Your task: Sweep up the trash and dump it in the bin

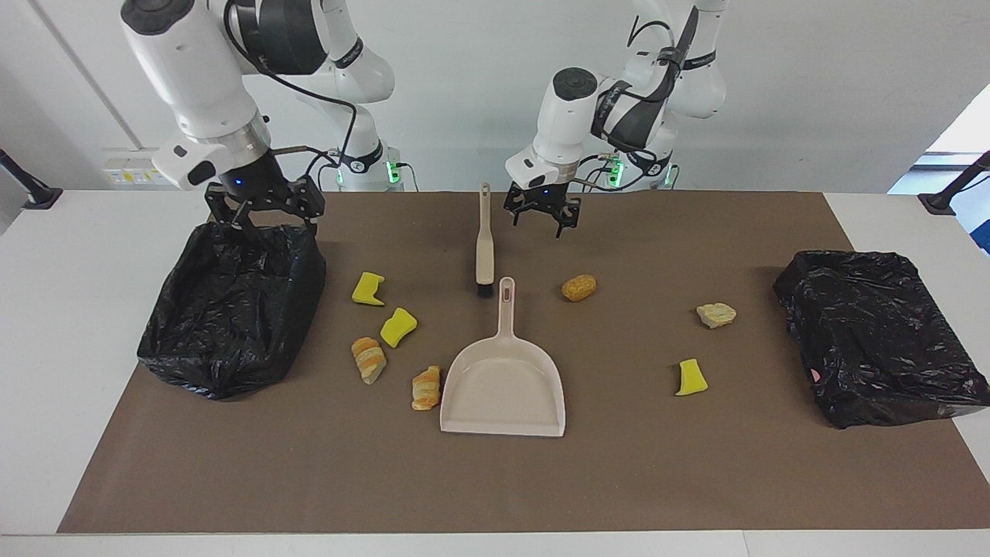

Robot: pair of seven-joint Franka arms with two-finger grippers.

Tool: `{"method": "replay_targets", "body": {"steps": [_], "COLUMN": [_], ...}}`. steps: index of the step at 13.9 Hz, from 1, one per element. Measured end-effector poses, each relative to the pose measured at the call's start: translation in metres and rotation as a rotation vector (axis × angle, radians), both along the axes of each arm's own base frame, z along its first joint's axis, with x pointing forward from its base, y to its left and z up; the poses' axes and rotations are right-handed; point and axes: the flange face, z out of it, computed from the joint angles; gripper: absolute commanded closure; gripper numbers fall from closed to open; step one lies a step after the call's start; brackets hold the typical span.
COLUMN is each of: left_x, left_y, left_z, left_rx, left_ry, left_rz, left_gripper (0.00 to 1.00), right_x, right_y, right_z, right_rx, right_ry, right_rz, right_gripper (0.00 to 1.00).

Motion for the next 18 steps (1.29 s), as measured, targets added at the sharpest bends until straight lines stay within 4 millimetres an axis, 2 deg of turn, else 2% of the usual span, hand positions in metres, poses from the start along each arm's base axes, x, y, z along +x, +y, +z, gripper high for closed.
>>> {"method": "replay_targets", "body": {"steps": [2,5,7,10,11,12,13,15,16,18], "left_x": [-0.030,-0.067,-0.088,-0.091,-0.090,-0.090,-0.090,-0.090,-0.090,-0.089], "left_y": [-0.032,-0.062,-0.077,-0.080,-0.079,-0.079,-0.079,-0.078,-0.077,-0.074], "left_z": [-0.016,-0.035,-0.049,-0.058,-0.058,-0.058,-0.058,-0.059,-0.061,-0.064], "left_rx": [-0.014,-0.012,-0.004,0.006,0.006,0.006,0.006,0.009,0.013,0.022], "left_ry": [-0.001,0.014,0.024,0.031,0.031,0.032,0.032,0.035,0.037,0.037], "left_rz": [0.002,-0.003,-0.002,0.007,0.013,0.017,0.020,0.028,0.031,0.032], "left_gripper": [0.00,0.00,0.00,0.00,0.10,0.28,0.53,0.90,1.00,1.00], "right_x": [0.017,0.046,0.060,0.064,0.064,0.063,0.061,0.057,0.056,0.056], "right_y": [0.007,0.012,0.034,0.074,0.084,0.096,0.112,0.149,0.164,0.182], "right_z": [-0.027,-0.068,-0.081,-0.085,-0.085,-0.084,-0.084,-0.091,-0.097,-0.109], "right_rx": [0.002,0.006,0.017,0.064,0.093,0.113,0.123,0.132,0.144,0.181], "right_ry": [0.004,-0.006,-0.018,-0.021,-0.016,-0.013,-0.009,-0.009,-0.008,0.014], "right_rz": [-0.002,-0.004,-0.030,-0.123,-0.165,-0.203,-0.232,-0.275,-0.295,-0.322], "right_gripper": [0.00,0.00,0.00,0.00,0.00,0.00,0.00,0.00,0.00,0.00]}}
